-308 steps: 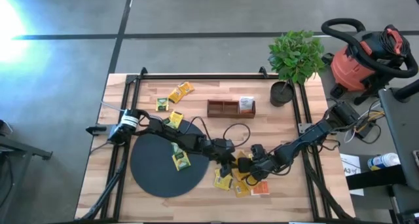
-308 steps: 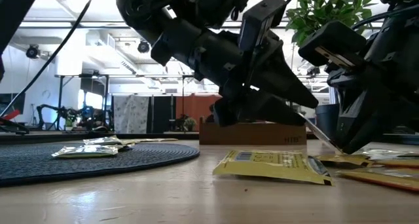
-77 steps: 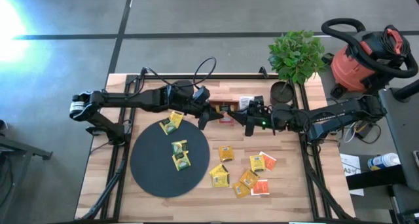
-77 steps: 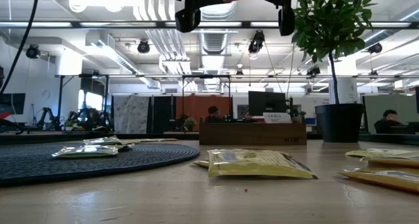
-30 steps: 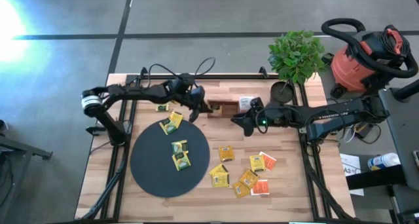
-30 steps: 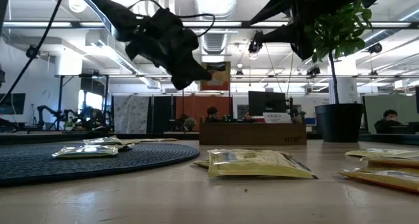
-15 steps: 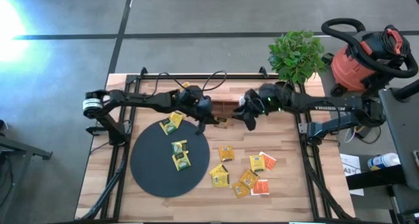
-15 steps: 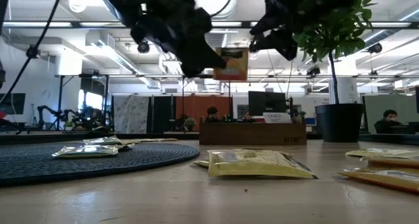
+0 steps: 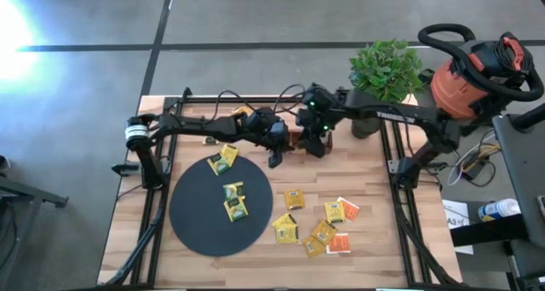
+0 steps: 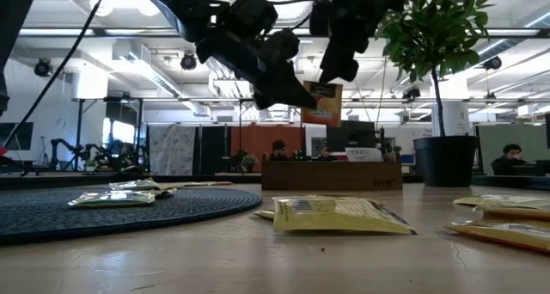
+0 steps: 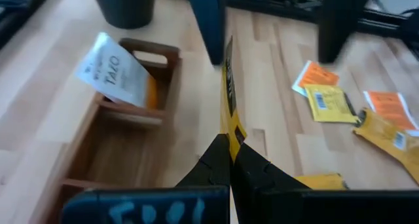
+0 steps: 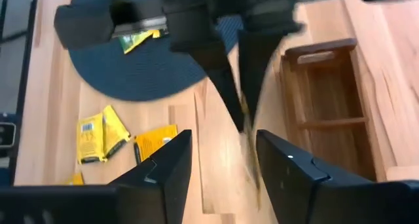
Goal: Pick & Place Tea
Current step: Put the orange tea bag into the middle section of the wooden organizer
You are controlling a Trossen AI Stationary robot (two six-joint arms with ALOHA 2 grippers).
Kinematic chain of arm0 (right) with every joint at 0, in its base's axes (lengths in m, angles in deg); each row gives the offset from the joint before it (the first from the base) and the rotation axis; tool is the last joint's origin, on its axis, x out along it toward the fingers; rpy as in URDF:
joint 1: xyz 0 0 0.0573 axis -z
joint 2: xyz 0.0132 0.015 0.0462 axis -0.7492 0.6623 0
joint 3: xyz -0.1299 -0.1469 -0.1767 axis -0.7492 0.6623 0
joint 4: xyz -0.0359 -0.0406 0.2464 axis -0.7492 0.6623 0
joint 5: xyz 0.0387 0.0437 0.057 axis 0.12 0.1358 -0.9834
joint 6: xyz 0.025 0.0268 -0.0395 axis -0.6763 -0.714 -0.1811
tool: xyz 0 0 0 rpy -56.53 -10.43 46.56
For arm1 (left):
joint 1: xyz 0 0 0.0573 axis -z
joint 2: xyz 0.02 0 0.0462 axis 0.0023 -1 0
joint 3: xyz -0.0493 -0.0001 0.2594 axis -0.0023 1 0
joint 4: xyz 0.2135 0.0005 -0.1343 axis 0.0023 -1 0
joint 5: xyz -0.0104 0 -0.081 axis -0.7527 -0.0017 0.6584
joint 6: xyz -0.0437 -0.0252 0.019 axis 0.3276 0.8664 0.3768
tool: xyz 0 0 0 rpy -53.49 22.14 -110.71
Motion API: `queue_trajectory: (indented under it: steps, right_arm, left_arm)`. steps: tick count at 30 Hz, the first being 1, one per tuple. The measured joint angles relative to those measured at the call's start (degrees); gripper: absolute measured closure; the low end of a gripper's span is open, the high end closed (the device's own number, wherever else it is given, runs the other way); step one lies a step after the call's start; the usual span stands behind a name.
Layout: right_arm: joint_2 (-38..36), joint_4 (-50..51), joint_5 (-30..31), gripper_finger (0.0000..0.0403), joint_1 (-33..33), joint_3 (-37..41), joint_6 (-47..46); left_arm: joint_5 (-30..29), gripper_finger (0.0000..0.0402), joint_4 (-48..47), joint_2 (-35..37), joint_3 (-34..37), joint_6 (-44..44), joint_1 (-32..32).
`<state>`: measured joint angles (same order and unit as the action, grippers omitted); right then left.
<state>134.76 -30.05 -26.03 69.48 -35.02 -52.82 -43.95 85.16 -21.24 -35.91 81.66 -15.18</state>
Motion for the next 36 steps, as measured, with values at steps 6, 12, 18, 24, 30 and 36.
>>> queue_trajectory:
  steps: [6,12,18,24,30,36]
  right_arm:
    - [3.67,4.89,0.04,0.0262,0.28,-4.37,3.79]
    - [4.04,5.51,1.97,0.0306,0.25,-4.52,5.47]
    - [3.76,6.25,5.05,0.0376,0.19,-4.43,7.56]
    - [3.76,6.06,5.01,0.0394,0.19,-4.43,8.19]
    - [3.76,6.15,5.42,0.0394,0.28,-4.37,8.18]
    - [3.76,6.2,7.79,0.0394,0.35,-4.34,7.48]
  left_arm:
    - [-1.09,0.0402,-0.03,0.23,0.01,-0.27,-0.14]
    - [-1.03,0.0401,-0.03,0.33,0.03,-0.7,-0.13]
    - [-0.98,0.0401,-0.1,1.31,0.05,-0.89,-0.13]
    - [-1.01,0.0401,-1.03,2.7,0.16,-0.79,-0.13]
    - [-4.94,0.0383,-3.96,3.38,0.1,1.34,-0.11]
    - [-11.93,0.0328,-6.43,3.39,0.12,2.01,0.06]
